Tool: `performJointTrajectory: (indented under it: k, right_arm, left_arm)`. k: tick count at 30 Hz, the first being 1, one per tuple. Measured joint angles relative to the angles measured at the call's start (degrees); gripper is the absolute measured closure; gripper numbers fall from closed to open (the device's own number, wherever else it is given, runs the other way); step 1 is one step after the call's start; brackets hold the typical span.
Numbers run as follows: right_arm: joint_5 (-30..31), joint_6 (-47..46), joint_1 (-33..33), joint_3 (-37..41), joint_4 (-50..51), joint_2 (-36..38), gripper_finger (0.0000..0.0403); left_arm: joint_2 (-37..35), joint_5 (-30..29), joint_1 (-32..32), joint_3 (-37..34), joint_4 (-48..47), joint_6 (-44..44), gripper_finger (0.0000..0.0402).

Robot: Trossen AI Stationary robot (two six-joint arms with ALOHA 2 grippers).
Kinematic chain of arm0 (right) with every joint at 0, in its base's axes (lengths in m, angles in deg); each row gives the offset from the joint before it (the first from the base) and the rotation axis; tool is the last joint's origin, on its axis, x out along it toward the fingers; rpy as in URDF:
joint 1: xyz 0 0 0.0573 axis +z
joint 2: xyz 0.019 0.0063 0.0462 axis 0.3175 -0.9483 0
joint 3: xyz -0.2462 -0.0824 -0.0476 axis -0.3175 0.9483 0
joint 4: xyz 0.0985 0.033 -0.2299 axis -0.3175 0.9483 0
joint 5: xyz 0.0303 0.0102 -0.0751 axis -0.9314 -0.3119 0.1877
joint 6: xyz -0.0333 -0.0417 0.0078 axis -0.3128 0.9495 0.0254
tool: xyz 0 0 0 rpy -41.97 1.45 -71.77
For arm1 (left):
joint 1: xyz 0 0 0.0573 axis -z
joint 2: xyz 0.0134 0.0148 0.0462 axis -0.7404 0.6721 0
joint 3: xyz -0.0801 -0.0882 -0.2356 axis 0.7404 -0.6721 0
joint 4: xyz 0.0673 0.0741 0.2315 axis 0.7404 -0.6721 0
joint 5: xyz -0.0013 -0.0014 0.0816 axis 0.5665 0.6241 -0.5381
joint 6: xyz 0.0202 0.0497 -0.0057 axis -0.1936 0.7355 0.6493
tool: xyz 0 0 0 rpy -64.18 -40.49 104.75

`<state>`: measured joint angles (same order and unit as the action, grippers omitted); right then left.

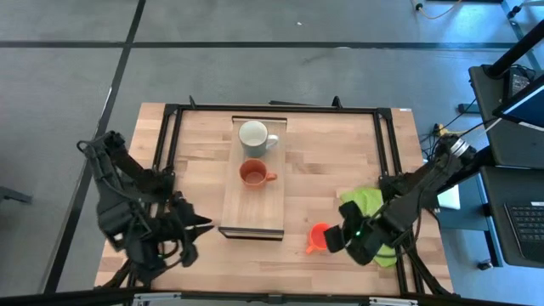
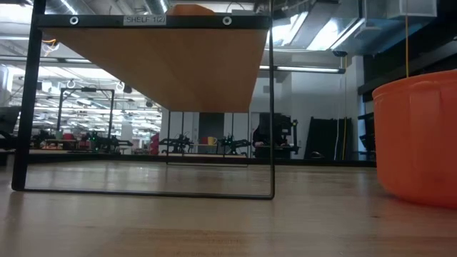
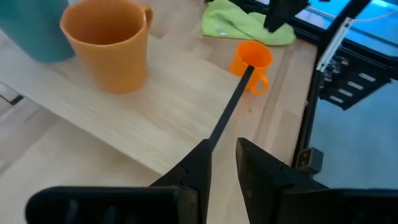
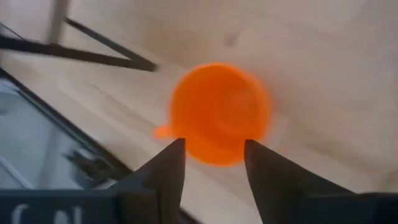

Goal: Stack small to large cups/mugs on shelf
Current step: Put the orange mug on the shelf

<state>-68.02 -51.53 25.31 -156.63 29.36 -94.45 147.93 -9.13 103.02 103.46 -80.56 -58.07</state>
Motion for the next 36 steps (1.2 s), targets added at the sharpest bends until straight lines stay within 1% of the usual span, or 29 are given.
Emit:
performJointTrajectory:
  k: [4,9,12,14,16,17,19,21,24,26,32,36]
  right_arm:
    - [1.81,-7.67,0.73,0.00,-5.88,-4.38,0.0235]
    - [-1.49,-12.90,1.72,-0.96,-6.67,-8.94,0.0235]
    - [-0.71,-13.07,1.87,-4.13,-4.40,-10.13,0.0235]
    - [2.08,-12.38,1.71,-6.83,-1.79,-10.36,0.0235]
    - [4.45,-12.11,1.38,-10.22,3.31,-10.43,0.0235]
    - [4.60,-12.37,1.32,-12.14,6.33,-10.41,0.0235]
    - [2.09,-13.49,1.24,-15.92,13.71,-10.41,0.0236]
    - [-2.93,-14.77,1.33,-19.24,22.32,-11.14,0.0238]
    - [-8.23,-16.28,1.76,-22.45,30.46,-12.16,0.0239]
    - [-9.27,-16.99,1.90,-23.15,30.67,-12.44,0.0239]
    - [-12.75,-18.28,0.52,-22.60,24.85,-15.33,0.0240]
    - [-11.94,-18.48,-1.60,-22.58,23.77,-18.49,0.0240]
  left_arm:
    - [-2.83,-0.27,3.50,0.00,-2.93,0.23,0.0333]
    - [-6.10,-1.21,8.33,0.00,-6.51,1.01,0.0333]
    - [-7.78,-3.21,10.86,0.00,-8.05,1.01,0.0333]
    - [-8.66,-3.91,12.08,0.00,-8.65,1.04,0.0333]
    - [-9.35,-4.67,13.15,0.00,-9.19,1.58,0.0333]
    - [-9.69,-5.10,13.62,-0.10,-9.06,2.21,0.0333]
    - [-10.48,-5.93,14.48,-1.12,-8.97,2.83,0.0333]
    - [-11.37,-6.61,15.13,-2.80,-8.85,2.76,0.0333]
    - [-12.98,-7.59,15.93,-6.15,-8.36,1.42,0.0333]
    - [-14.41,-7.70,16.37,-8.99,-7.08,0.95,0.0333]
    - [-20.20,-7.77,17.43,-17.70,-0.84,0.96,0.0333]
    - [-24.50,-7.74,18.15,-22.63,2.81,1.80,0.0333]
